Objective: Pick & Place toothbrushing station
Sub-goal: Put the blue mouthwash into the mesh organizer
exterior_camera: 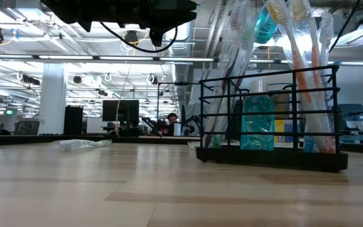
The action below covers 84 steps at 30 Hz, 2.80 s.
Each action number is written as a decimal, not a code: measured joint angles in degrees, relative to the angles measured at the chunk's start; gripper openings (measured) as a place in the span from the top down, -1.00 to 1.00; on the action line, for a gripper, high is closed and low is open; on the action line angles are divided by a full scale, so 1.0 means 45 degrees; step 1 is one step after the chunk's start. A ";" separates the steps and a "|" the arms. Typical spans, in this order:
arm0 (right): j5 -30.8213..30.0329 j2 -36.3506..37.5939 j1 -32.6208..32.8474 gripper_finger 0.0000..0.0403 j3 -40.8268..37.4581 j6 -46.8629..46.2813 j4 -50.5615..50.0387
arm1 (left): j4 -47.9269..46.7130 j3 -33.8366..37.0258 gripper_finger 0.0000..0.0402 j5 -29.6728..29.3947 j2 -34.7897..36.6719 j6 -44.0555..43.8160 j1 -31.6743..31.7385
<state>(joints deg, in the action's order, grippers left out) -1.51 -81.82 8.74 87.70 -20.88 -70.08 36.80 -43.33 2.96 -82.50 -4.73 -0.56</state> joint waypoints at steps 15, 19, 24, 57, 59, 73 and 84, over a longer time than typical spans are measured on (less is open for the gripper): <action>0.0207 -0.2258 0.0629 0.58 0.0329 0.0080 -0.1049 | -0.0399 0.0010 0.50 0.0005 -0.0005 -0.0005 0.0000; 0.0649 -0.2323 0.0769 0.58 0.0594 0.0080 -0.0936 | -0.0423 0.0010 0.50 0.0005 -0.0005 -0.0005 0.0000; 0.0712 -0.2317 0.1073 0.58 0.0748 -0.0038 -0.0859 | -0.0427 0.0010 0.50 0.0005 -0.0005 -0.0005 0.0000; 0.1694 -0.3147 0.1396 0.59 0.0763 -0.0032 0.0022 | -0.0472 0.0010 0.50 0.0010 -0.0010 -0.0010 0.0000; 0.1689 -0.3147 0.1396 0.59 0.0763 -0.0035 0.0023 | -0.0476 0.0010 0.50 0.0010 -0.0010 -0.0010 0.0000; 0.1696 -0.3693 0.1460 0.59 0.0738 0.0099 -0.0026 | -0.0623 0.0005 0.50 0.0015 -0.0015 -0.0049 -0.0005; 0.1713 -0.3769 0.1474 0.59 0.0758 0.0169 0.0198 | -0.0865 -0.0005 0.50 0.0015 -0.0015 -0.0049 -0.0005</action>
<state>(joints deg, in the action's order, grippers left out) 6.20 -98.78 15.38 91.11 -20.12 -69.18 32.91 -43.35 3.03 -82.56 -4.95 -0.58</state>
